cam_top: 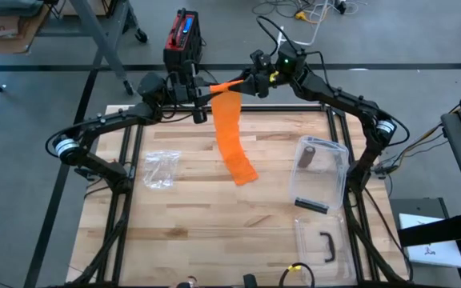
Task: Roll bandage
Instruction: Roll the orange bandage
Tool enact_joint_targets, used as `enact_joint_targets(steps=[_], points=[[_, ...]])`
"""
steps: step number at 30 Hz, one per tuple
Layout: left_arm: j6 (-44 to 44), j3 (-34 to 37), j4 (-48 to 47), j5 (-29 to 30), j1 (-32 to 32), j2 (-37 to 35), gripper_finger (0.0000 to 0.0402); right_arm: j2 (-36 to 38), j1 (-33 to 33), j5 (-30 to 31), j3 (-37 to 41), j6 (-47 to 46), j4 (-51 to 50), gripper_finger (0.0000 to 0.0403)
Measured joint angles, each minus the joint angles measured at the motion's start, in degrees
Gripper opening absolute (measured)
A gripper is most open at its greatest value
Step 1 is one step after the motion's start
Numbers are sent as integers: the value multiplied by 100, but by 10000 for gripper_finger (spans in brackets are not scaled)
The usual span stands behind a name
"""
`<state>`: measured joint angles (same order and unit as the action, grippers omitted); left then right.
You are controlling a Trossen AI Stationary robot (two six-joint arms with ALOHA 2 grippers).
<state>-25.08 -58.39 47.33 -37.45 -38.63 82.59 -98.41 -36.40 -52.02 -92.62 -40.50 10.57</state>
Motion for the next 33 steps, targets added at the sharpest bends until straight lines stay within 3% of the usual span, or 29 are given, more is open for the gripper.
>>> enact_joint_targets(steps=[6,12,22,30,33], points=[[-15,0,-18,7,-2,0,67,0,0,110,0,-39,-76,235],[349,0,-20,103,-5,0,93,0,0,299,0,393,-111,189],[3155,2,-129,247,-127,-212,182,4,13,948,2,2193,-82,117],[5064,2,-311,204,-602,-401,250,7,44,1575,7,3149,95,118],[5220,7,-375,105,-717,-378,264,7,127,1895,10,3599,195,119]])
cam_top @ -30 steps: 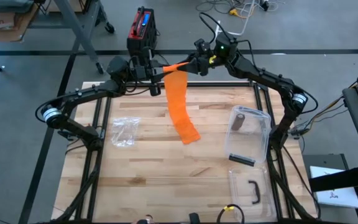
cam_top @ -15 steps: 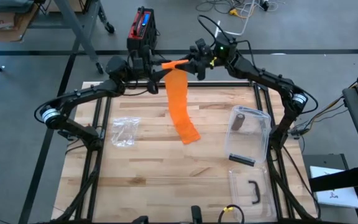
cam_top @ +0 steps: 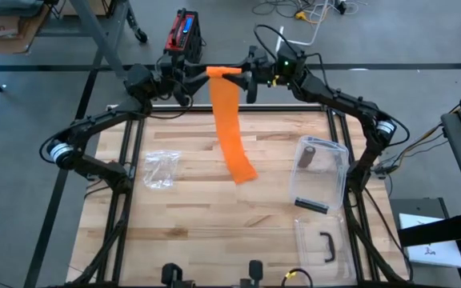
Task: Roll bandage
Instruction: Roll the orange bandage
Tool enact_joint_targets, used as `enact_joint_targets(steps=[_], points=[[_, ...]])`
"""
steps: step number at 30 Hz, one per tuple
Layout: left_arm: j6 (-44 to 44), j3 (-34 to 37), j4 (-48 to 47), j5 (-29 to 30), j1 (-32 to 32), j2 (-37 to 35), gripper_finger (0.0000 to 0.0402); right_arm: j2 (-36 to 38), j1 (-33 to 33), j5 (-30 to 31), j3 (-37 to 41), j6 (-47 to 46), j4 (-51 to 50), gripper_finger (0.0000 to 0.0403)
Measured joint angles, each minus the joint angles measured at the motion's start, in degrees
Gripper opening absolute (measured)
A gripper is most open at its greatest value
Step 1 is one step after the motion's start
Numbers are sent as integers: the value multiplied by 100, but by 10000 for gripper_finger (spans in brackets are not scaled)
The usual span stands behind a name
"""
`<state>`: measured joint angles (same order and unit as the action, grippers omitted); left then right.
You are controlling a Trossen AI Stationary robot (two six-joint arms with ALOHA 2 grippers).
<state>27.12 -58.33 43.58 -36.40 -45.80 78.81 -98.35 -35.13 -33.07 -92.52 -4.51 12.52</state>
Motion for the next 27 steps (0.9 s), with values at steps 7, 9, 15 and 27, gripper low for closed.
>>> enact_joint_targets(steps=[7,9,15,27], points=[[-484,0,1,-197,-17,13,281,2,129,153,12,226,132,108],[-513,0,-6,-189,-22,13,283,4,126,158,12,226,131,107],[-564,-2,-113,-193,-82,15,284,2,124,-11,29,302,91,113],[-708,-13,-118,-617,-61,65,284,2,159,-209,31,590,-190,108]])
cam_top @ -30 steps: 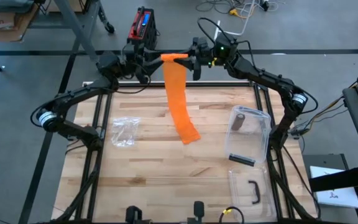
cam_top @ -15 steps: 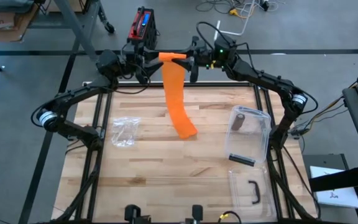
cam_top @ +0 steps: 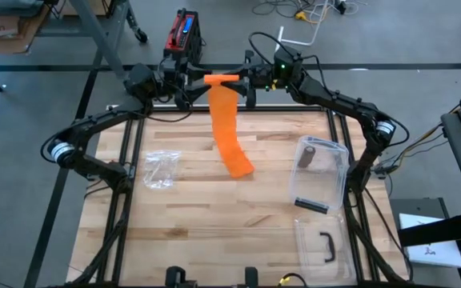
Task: Roll bandage
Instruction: Roll the orange bandage
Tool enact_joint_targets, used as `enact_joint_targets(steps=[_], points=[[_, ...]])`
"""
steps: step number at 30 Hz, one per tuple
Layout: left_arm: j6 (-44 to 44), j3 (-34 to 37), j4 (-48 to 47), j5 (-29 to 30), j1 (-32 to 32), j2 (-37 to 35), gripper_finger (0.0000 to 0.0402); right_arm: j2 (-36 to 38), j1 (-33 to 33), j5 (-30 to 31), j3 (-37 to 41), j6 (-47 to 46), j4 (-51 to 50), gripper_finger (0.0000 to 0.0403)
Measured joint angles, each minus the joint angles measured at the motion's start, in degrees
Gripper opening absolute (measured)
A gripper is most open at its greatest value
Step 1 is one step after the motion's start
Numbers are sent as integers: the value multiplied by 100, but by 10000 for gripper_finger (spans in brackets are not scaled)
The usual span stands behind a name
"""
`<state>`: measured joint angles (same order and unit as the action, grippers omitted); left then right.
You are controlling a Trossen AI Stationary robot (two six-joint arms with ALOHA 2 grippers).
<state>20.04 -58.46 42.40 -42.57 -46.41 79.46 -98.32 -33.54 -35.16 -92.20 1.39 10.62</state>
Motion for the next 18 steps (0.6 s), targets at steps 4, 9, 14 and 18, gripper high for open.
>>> enact_joint_targets(steps=[4,9,14,18], points=[[151,0,-4,-3,74,57,284,0,20,1,0,-23,24,105],[342,0,-6,-6,121,106,277,1,67,0,0,15,-3,100],[615,0,2,-28,138,133,254,2,141,21,0,-80,34,104],[622,0,19,-37,138,133,228,0,162,102,0,-108,32,105]])
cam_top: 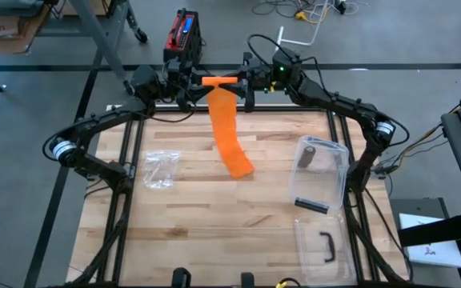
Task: Roll bandage
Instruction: Roll the orange bandage
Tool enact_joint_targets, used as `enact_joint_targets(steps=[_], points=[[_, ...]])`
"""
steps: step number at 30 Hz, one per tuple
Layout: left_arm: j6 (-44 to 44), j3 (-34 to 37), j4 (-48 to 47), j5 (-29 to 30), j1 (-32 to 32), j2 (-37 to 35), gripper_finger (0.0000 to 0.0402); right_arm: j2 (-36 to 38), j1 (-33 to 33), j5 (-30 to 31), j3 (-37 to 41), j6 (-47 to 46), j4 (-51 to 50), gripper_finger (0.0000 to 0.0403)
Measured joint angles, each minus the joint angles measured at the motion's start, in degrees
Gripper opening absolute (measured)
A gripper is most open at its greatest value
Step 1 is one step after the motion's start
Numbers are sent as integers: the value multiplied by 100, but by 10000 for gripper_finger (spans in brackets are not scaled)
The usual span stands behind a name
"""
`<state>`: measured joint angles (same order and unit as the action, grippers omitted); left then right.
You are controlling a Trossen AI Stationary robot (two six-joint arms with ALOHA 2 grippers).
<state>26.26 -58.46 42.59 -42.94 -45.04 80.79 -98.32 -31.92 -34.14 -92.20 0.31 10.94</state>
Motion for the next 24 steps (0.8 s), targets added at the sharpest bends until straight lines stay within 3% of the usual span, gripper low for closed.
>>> enact_joint_targets(steps=[10,17,24], points=[[-70,0,66,-37,13,2,142,1,0,6,0,-151,-21,110],[-199,0,94,-148,13,2,95,1,-2,-104,0,-1366,-32,162],[-1042,0,157,-308,13,-11,86,6,-126,-560,-4,-2674,46,228]])
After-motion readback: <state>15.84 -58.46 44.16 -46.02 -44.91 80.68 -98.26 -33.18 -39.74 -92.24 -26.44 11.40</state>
